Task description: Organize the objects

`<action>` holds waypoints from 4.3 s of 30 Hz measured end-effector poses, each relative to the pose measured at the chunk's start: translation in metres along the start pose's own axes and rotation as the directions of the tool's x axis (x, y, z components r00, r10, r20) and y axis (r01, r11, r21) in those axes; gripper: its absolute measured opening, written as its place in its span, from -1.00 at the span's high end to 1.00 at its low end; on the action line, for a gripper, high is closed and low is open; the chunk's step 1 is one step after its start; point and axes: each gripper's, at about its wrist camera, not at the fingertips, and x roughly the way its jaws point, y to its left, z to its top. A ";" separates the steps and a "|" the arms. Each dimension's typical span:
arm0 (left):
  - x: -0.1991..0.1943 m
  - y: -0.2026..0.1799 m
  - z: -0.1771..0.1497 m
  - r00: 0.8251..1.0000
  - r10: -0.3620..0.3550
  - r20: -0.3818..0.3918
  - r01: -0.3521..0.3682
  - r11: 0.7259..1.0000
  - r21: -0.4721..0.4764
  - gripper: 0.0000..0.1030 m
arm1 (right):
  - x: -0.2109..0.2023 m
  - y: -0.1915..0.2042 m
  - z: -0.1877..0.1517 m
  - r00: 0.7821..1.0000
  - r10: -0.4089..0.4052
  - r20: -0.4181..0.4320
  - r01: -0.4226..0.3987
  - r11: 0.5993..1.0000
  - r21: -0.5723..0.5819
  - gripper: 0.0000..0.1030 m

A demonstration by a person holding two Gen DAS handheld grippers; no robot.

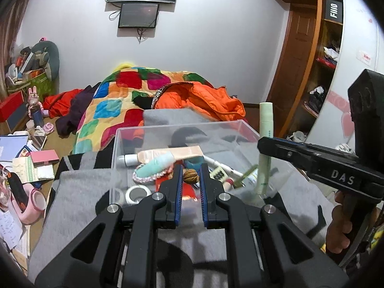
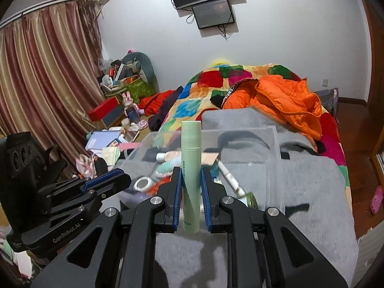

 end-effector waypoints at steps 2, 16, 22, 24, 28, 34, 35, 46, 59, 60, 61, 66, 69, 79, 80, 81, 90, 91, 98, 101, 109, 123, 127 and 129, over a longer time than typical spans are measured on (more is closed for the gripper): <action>0.006 0.003 0.003 1.000 0.006 -0.004 -0.006 1.000 -0.004 0.76 | 0.002 -0.001 0.004 1.000 -0.002 0.009 0.002 1.000 0.005 0.72; 0.050 0.008 -0.005 0.995 -0.004 -0.099 0.001 1.000 -0.029 0.76 | 0.044 0.002 0.001 0.997 -0.053 -0.065 0.051 0.998 -0.032 0.72; 0.051 0.004 -0.008 0.994 -0.003 -0.111 0.001 1.000 -0.017 0.75 | 0.056 0.003 -0.008 0.993 -0.054 -0.108 0.050 0.998 -0.044 0.72; 0.048 0.003 -0.008 0.994 0.003 -0.109 -0.005 1.000 -0.013 0.53 | 0.055 0.003 -0.009 0.992 -0.049 -0.112 0.045 0.998 -0.038 0.72; 0.040 0.001 -0.007 0.996 0.018 -0.083 -0.019 1.000 -0.012 0.22 | 0.047 0.001 -0.010 0.993 -0.042 -0.109 0.039 0.999 -0.029 0.64; 0.027 -0.002 -0.007 0.998 0.019 -0.062 -0.020 1.000 -0.011 0.02 | 0.023 -0.005 -0.010 0.996 -0.076 -0.051 0.075 0.997 -0.012 0.12; 0.025 -0.003 -0.008 0.998 0.021 -0.057 -0.021 1.000 -0.010 -0.05 | 0.019 -0.005 -0.010 0.996 -0.083 -0.039 0.082 0.997 -0.013 0.07; -0.005 -0.004 -0.018 0.999 0.042 -0.005 -0.042 0.998 -0.038 -0.78 | -0.025 0.004 -0.021 0.985 -0.160 0.068 0.163 0.986 -0.044 -0.60; -0.023 0.005 -0.035 0.996 0.087 -0.002 -0.086 0.993 -0.086 -0.81 | -0.029 0.012 -0.047 0.986 -0.160 0.037 0.162 0.984 -0.072 -0.65; -0.023 0.004 -0.035 0.996 0.087 -0.002 -0.086 0.993 -0.085 -0.81 | -0.029 0.012 -0.048 0.987 -0.158 0.035 0.160 0.985 -0.070 -0.65; -0.024 0.003 -0.035 0.996 0.087 -0.002 -0.087 0.993 -0.085 -0.81 | -0.029 0.012 -0.049 0.987 -0.157 0.034 0.159 0.985 -0.069 -0.65; -0.023 0.002 -0.037 0.996 0.090 -0.009 -0.091 0.993 -0.080 -0.81 | -0.030 0.010 -0.051 0.987 -0.155 0.031 0.157 0.986 -0.055 -0.65; -0.023 0.001 -0.038 0.996 0.088 -0.013 -0.088 0.993 -0.083 -0.81 | -0.030 0.008 -0.051 0.988 -0.154 0.025 0.155 0.987 -0.047 -0.65; -0.022 -0.001 -0.038 0.996 0.088 -0.014 -0.089 0.993 -0.080 -0.81 | -0.030 0.007 -0.052 0.988 -0.150 0.019 0.151 0.988 -0.042 -0.66; -0.022 -0.001 -0.038 0.996 0.087 -0.014 -0.088 0.993 -0.079 -0.82 | -0.030 0.007 -0.052 0.988 -0.150 0.019 0.151 0.988 -0.042 -0.66; -0.022 -0.001 -0.038 0.996 0.086 -0.014 -0.087 0.993 -0.078 -0.82 | -0.030 0.007 -0.052 0.989 -0.149 0.019 0.150 0.988 -0.042 -0.66; -0.020 -0.001 -0.038 0.996 0.083 -0.024 -0.084 0.993 -0.085 -0.82 | -0.030 0.010 -0.053 0.989 -0.149 0.019 0.150 0.988 -0.047 -0.66; -0.020 -0.001 -0.038 0.996 0.083 -0.024 -0.084 0.993 -0.085 -0.82 | -0.030 0.010 -0.054 0.989 -0.148 0.019 0.149 0.988 -0.046 -0.66; -0.020 0.000 -0.038 0.996 0.081 -0.025 -0.082 0.993 -0.082 -0.82 | -0.029 0.011 -0.053 0.989 -0.146 0.016 0.146 0.988 -0.048 -0.66; -0.020 0.000 -0.038 0.996 0.081 -0.025 -0.082 0.993 -0.083 -0.82 | -0.028 0.012 -0.054 0.989 -0.144 0.015 0.144 0.988 -0.052 -0.66; -0.020 0.000 -0.038 0.996 0.080 -0.026 -0.082 0.993 -0.083 -0.82 | -0.028 0.013 -0.054 0.990 -0.143 0.014 0.144 0.988 -0.052 -0.66; -0.020 -0.001 -0.038 0.997 0.077 -0.028 -0.079 0.993 -0.083 -0.82 | -0.028 0.014 -0.054 0.990 -0.142 0.013 0.143 0.988 -0.052 -0.66; -0.021 -0.002 -0.038 0.996 0.081 -0.023 -0.083 0.993 -0.079 -0.82 | -0.027 0.015 -0.055 0.990 -0.142 0.013 0.143 0.988 -0.050 -0.66; -0.022 -0.003 -0.038 0.996 0.091 -0.014 -0.092 0.993 -0.073 -0.82 | -0.027 0.014 -0.055 0.990 -0.142 0.013 0.142 0.989 -0.048 -0.66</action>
